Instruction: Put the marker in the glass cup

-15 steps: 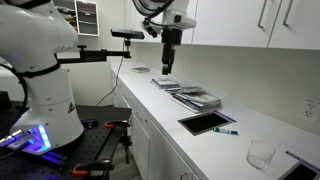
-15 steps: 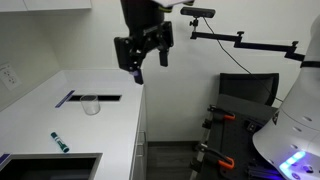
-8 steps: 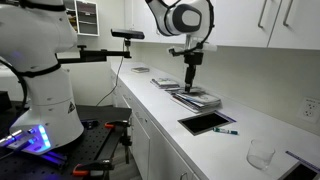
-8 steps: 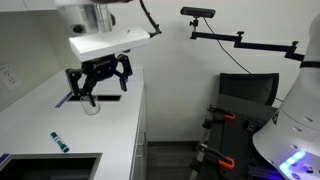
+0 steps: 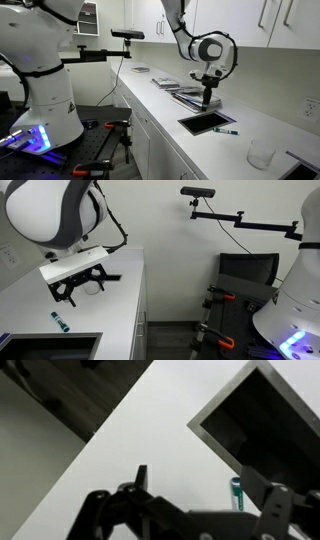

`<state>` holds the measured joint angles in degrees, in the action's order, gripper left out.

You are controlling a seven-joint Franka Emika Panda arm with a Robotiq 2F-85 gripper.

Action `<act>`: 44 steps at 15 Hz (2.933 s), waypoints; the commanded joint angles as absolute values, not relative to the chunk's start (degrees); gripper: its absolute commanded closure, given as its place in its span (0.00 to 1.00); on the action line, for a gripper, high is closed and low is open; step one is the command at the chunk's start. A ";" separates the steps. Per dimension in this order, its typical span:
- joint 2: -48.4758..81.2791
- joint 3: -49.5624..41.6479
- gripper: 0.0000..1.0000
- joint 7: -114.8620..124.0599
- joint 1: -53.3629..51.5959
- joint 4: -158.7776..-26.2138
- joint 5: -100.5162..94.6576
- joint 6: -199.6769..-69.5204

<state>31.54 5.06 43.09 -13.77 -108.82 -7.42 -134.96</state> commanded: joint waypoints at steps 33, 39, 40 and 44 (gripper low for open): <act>79.27 1.02 0.69 23.46 -17.35 -46.42 1.92 -120.31; 77.04 5.59 0.95 22.16 -12.95 -46.97 7.59 -114.53; 75.89 6.94 0.95 21.79 -11.56 -47.78 9.36 -113.05; 72.16 11.03 0.95 23.02 -6.22 -50.25 15.83 -110.06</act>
